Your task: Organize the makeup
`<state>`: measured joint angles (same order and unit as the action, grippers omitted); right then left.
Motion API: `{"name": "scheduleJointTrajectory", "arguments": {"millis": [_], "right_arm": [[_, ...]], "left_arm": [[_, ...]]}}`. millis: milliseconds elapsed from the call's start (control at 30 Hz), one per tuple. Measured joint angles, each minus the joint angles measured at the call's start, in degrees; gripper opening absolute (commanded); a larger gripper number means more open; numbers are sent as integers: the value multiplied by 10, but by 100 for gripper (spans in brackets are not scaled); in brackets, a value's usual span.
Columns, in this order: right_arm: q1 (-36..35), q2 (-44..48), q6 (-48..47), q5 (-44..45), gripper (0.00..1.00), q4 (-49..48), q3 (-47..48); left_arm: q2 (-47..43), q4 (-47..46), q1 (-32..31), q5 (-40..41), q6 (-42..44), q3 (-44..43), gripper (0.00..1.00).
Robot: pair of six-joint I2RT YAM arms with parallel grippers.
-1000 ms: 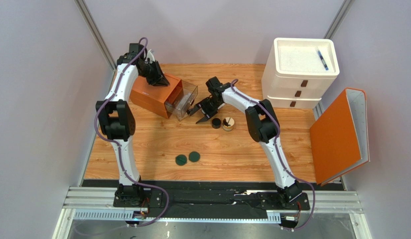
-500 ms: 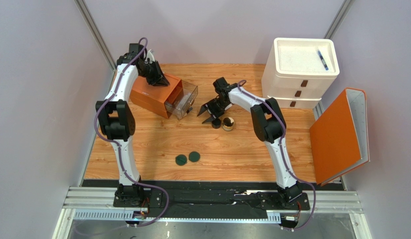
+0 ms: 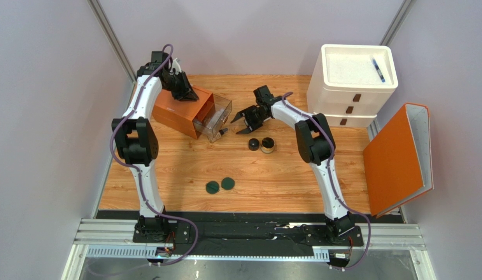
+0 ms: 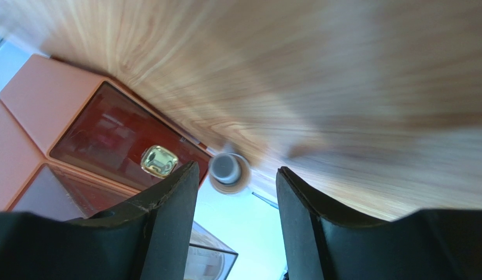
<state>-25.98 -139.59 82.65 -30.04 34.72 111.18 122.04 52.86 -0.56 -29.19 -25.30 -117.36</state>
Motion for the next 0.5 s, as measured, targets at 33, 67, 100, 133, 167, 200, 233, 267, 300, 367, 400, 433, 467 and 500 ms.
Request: {"name": "scheduleJointTrajectory", "arguments": {"millis": [33,67,100,133,167,200,233,267,300,367,400,433,467,500], "right_arm": [[-2,-3,1,-2,56,-4,4],[-4,-6,2,-2,56,-5,8],[-7,-9,2,-2,56,-9,12],[-9,-11,3,-2,56,-13,14],[-12,-12,3,-3,56,-16,16],[-14,-14,3,-3,56,-17,17],[-18,-16,3,-4,56,-20,20],[-20,-18,3,-4,55,-21,22],[-22,-19,3,-5,55,-23,24],[-26,-20,2,-7,55,-23,25],[-28,-20,1,-8,55,-22,26],[-29,-20,-1,-9,55,-21,26],[-31,-20,-5,-10,55,-18,26],[-32,-20,-9,-11,54,-15,26]], "left_arm": [[-1,0,0,1,0,0,23],[-2,0,0,2,0,1,23],[-2,0,0,3,0,2,23],[-3,0,0,4,0,3,23],[-4,1,0,6,0,3,23],[-4,1,0,6,0,4,23],[-5,1,0,8,0,5,23],[-5,1,0,8,0,5,23],[-5,0,0,8,0,5,23],[-8,0,0,9,0,9,23],[-9,0,0,9,0,11,24],[-10,0,0,10,0,12,24],[-12,0,0,10,0,14,23],[-13,0,0,10,0,16,23]]}}
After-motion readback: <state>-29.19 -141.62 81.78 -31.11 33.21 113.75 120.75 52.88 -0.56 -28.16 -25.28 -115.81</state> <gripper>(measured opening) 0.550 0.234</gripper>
